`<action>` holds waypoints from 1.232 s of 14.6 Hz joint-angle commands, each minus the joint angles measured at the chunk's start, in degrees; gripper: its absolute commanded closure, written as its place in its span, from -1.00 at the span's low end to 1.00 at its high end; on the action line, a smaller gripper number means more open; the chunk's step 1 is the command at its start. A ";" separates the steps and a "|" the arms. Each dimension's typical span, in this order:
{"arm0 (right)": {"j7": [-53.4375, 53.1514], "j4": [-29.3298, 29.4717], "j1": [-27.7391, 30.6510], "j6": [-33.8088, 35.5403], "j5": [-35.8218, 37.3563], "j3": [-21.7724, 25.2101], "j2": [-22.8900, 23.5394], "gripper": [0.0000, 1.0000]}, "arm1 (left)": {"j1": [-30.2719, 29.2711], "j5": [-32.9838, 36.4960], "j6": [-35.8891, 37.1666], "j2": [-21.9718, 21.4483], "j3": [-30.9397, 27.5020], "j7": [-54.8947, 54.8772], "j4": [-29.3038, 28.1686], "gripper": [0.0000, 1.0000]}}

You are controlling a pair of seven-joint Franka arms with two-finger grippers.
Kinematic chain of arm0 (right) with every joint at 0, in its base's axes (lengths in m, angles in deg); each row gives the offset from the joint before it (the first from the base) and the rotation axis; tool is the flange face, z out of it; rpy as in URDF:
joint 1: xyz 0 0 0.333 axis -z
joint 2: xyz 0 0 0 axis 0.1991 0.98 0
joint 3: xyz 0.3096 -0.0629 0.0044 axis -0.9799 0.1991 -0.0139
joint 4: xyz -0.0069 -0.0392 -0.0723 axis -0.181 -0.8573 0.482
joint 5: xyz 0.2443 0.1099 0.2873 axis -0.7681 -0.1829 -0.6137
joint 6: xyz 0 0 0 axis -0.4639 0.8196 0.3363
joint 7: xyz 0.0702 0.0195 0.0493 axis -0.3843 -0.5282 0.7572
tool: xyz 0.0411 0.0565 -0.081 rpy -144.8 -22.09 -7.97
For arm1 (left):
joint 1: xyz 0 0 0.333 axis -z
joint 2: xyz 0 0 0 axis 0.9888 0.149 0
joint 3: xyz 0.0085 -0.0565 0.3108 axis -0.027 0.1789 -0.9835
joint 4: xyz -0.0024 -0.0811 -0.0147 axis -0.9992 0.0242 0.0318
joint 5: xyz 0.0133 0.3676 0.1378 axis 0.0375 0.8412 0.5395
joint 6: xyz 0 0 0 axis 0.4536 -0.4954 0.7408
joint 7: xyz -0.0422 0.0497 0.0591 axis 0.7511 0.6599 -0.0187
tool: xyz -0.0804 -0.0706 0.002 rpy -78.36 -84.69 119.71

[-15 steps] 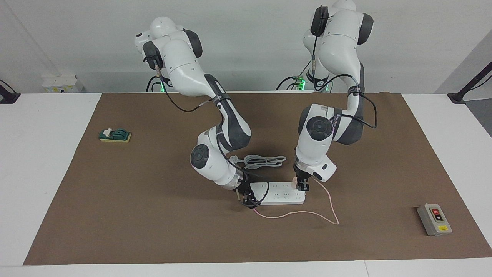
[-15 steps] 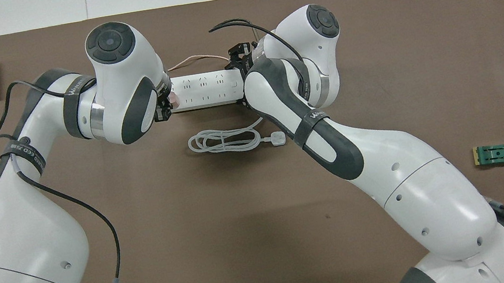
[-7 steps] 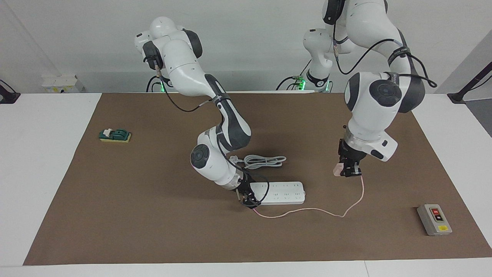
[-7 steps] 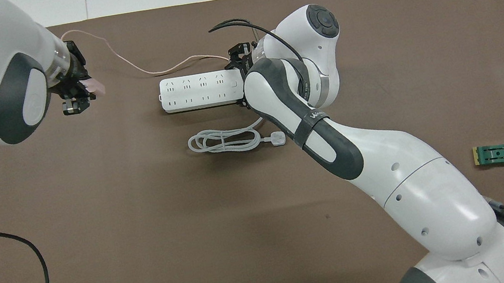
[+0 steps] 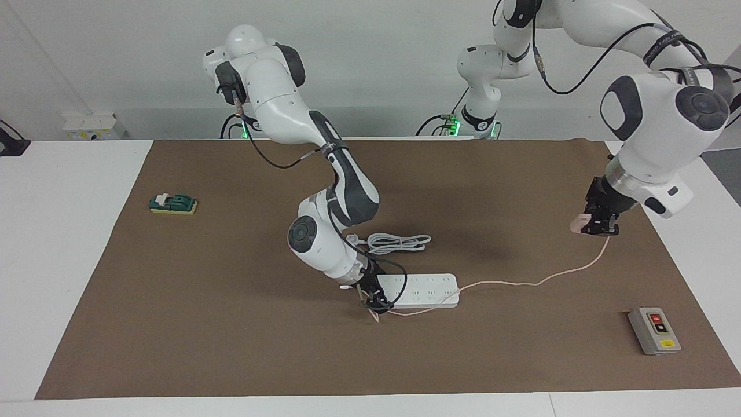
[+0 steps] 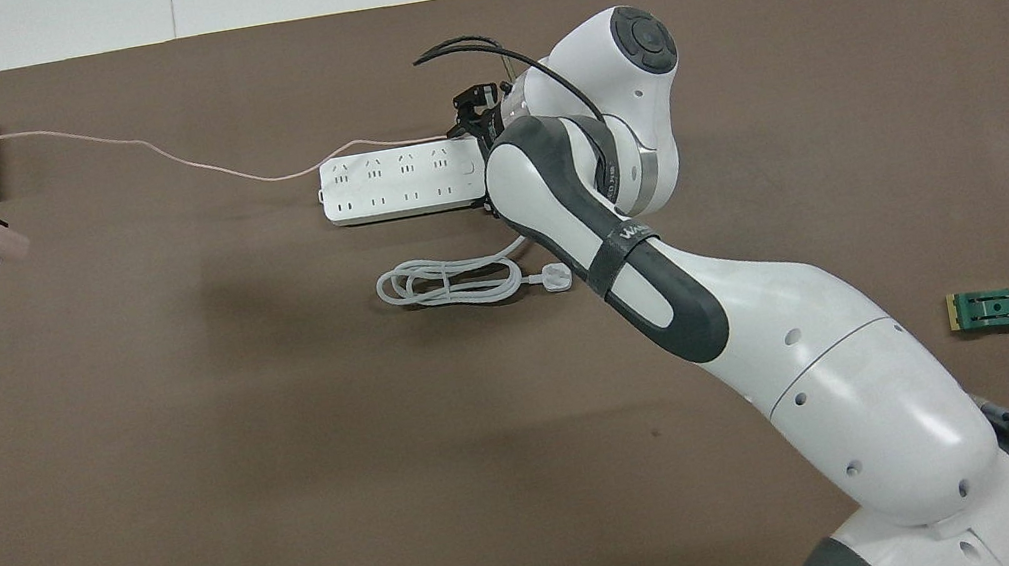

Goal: Unplug charger and place it aside
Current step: 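Lower the charger near the switch box while the right gripper withdraws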

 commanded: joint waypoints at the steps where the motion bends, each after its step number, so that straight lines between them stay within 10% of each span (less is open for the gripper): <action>1: -0.40 0.76 2.01 4.32 1.08 -0.16 -4.32 -1.00 | -4.50 -2.36 1.86 -3.38 0.54 -6.62 -1.45 1.00; 12: 8.79 -1.52 9.74 25.33 11.79 0.64 -21.89 -1.00 | -5.39 -2.19 -7.63 -10.07 0.72 -16.22 -16.73 1.00; 15: 20.47 -1.78 12.64 31.21 14.51 0.64 -25.24 -1.00 | -5.92 -2.19 -7.81 -10.16 0.72 -16.22 -16.92 0.60; 18: 40.42 -1.78 16.33 37.29 21.10 0.64 -28.41 -1.00 | -6.01 -2.19 -8.07 -10.16 0.72 -16.22 -17.09 -1.00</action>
